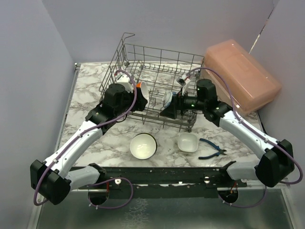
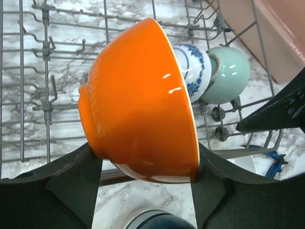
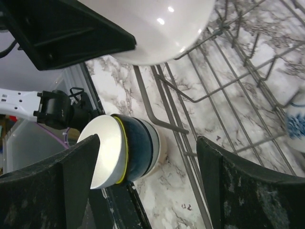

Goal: Load the bowls into the dish rack
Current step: Adjust the dish rack at the center of the board.

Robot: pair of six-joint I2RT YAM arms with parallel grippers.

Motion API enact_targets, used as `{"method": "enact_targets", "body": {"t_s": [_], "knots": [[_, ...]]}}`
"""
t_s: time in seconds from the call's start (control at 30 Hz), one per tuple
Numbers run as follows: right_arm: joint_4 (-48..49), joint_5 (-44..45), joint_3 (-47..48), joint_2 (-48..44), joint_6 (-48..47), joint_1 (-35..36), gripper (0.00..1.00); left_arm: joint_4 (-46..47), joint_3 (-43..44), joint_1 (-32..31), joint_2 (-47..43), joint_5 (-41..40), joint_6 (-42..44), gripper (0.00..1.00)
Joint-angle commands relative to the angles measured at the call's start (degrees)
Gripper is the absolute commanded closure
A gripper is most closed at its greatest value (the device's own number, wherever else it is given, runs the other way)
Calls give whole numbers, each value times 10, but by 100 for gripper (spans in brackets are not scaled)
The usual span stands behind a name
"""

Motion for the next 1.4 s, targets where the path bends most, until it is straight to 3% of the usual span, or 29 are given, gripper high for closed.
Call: {"method": "enact_targets", "body": {"t_s": [0.0, 0.13, 0.3, 0.6, 0.83, 0.97, 1.17, 1.27, 1.37], "knots": [[20, 13, 44, 54, -6, 41, 13, -6, -18, 8, -31, -17, -3, 100], [18, 17, 76, 102, -13, 70, 16, -12, -27, 10, -48, -30, -3, 100], [13, -5, 94, 135, -20, 97, 27, -13, -34, 11, -66, -43, 2, 100], [-29, 3, 75, 130, -36, 130, 81, -20, -30, 11, -65, -43, 15, 100], [-42, -10, 48, 115, -53, 131, 90, -19, -18, 11, -52, -32, 25, 100], [-43, -2, 44, 116, -54, 131, 85, -19, -8, 11, -37, -22, 40, 100], [-29, 47, 32, 85, -29, 131, 38, -19, 18, 11, 1, -8, 77, 100], [-10, 69, 16, 63, -3, 131, 22, -19, 38, 11, 30, -6, 97, 100], [0, 71, 6, 49, 8, 130, 14, -19, 63, 11, 65, -2, 114, 100]]}}
